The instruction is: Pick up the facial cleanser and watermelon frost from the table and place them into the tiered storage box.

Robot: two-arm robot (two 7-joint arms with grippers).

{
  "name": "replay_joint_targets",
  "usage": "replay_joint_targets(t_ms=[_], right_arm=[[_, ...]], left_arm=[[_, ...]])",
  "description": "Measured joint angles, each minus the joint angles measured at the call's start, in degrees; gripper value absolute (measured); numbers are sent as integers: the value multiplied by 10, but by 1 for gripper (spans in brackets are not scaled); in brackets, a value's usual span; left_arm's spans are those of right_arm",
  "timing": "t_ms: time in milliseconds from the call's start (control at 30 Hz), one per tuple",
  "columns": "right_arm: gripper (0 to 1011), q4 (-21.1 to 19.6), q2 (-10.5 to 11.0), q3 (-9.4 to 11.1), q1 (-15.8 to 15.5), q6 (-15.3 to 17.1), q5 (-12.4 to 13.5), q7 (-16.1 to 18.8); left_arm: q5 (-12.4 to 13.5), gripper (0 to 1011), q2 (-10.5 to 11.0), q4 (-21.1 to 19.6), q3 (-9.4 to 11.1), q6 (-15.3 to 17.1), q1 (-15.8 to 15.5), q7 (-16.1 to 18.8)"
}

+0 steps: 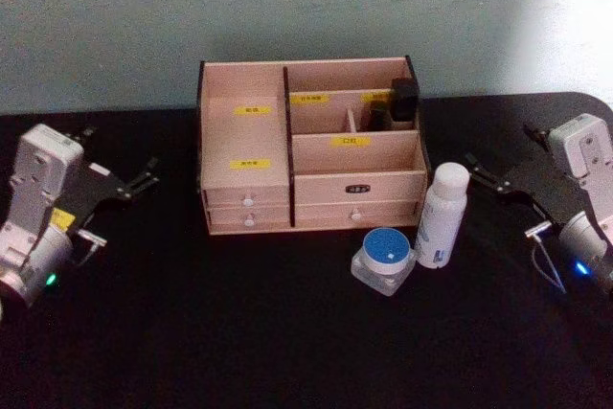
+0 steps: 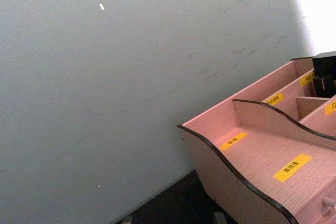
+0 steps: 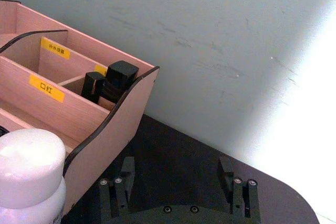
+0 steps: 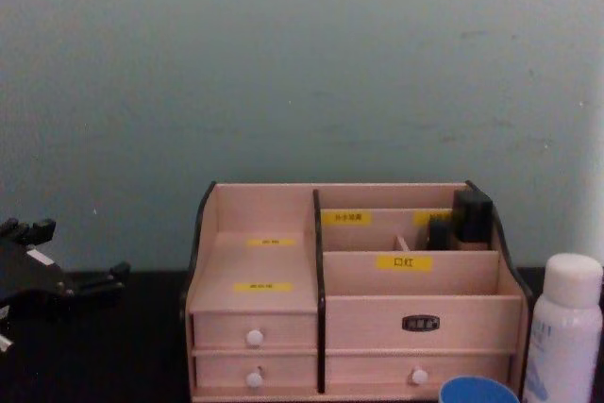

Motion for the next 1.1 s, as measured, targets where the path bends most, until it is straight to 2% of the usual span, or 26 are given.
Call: replay_joint_targets(t_ms=[1100], right_arm=[[1002,0,0,0,0,0,0,0]], left_arm=[[0,1001,0,0,0,0,0,0]])
